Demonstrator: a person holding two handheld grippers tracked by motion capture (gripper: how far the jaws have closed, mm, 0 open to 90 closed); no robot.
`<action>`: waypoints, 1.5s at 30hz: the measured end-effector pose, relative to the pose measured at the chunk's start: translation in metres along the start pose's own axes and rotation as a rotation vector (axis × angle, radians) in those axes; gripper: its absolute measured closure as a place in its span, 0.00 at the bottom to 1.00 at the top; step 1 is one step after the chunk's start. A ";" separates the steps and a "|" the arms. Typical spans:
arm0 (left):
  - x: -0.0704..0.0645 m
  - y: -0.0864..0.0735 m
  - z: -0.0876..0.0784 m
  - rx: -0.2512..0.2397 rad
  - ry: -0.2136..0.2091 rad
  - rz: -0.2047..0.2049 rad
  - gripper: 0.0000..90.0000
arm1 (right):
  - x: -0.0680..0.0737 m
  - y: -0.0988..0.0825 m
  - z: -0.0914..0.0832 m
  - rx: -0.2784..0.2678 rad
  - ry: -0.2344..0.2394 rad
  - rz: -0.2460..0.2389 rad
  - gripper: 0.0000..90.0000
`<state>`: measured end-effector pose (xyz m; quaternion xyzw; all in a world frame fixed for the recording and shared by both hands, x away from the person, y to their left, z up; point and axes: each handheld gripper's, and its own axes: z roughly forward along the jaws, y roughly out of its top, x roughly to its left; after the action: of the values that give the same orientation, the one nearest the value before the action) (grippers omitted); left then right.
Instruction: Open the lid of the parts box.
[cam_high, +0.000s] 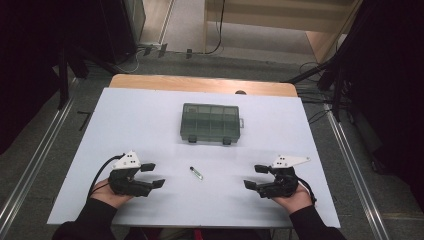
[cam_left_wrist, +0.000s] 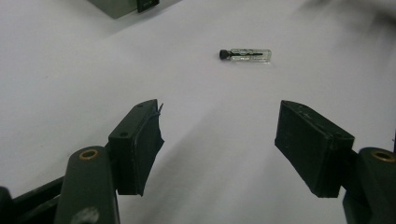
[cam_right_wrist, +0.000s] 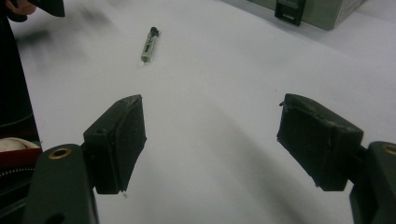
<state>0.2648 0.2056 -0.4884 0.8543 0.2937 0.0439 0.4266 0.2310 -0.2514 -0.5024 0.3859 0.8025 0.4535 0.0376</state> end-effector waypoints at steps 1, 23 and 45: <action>0.000 0.000 0.000 -0.001 0.004 -0.002 0.34 | 0.000 0.000 0.000 0.001 0.001 -0.004 0.28; 0.004 0.000 0.001 0.012 -0.025 -0.038 0.34 | 0.001 -0.001 0.000 0.003 0.023 0.041 0.29; 0.006 0.001 0.003 0.003 -0.031 -0.034 0.34 | 0.000 0.001 0.001 0.001 0.019 0.051 0.29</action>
<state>0.2711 0.2068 -0.4907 0.8504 0.3015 0.0231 0.4306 0.2325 -0.2504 -0.5022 0.4019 0.7931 0.4573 0.0183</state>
